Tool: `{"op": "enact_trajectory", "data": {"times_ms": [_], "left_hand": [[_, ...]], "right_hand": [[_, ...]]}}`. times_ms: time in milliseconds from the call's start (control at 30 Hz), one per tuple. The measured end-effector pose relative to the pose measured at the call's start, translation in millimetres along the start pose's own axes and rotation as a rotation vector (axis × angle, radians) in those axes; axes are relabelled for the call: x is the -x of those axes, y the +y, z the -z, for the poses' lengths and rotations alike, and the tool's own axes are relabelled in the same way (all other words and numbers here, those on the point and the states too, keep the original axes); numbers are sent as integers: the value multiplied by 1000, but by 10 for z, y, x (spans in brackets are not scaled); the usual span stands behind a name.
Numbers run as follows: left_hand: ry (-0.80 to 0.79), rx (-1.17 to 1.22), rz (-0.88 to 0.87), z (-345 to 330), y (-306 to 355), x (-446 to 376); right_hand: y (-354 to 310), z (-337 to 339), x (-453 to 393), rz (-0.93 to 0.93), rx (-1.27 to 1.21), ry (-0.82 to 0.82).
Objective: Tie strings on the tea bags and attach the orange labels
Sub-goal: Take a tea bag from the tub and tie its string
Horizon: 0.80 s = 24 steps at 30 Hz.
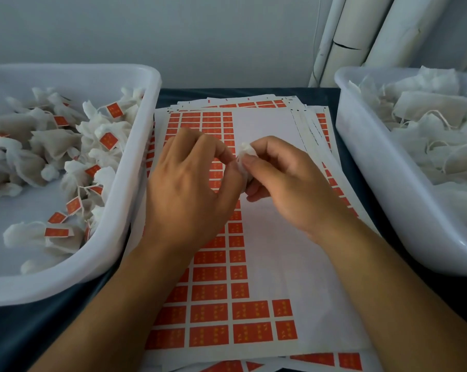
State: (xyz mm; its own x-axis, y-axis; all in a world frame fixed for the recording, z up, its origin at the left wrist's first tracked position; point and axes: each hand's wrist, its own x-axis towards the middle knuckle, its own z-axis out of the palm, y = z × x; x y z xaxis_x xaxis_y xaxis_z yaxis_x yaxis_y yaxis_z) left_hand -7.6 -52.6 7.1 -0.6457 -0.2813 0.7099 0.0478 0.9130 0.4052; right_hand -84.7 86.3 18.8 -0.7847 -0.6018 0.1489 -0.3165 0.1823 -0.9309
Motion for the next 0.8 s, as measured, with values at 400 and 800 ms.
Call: {"op": "enact_trajectory", "data": {"times_ms": [400,800], "left_hand": [[-512,119,361,173,83,-17],[-654,436,678,197,200,-135]], "right_hand": [[135,-34,-15,377,587,240],[58,24,-11,321,504,334]]}}
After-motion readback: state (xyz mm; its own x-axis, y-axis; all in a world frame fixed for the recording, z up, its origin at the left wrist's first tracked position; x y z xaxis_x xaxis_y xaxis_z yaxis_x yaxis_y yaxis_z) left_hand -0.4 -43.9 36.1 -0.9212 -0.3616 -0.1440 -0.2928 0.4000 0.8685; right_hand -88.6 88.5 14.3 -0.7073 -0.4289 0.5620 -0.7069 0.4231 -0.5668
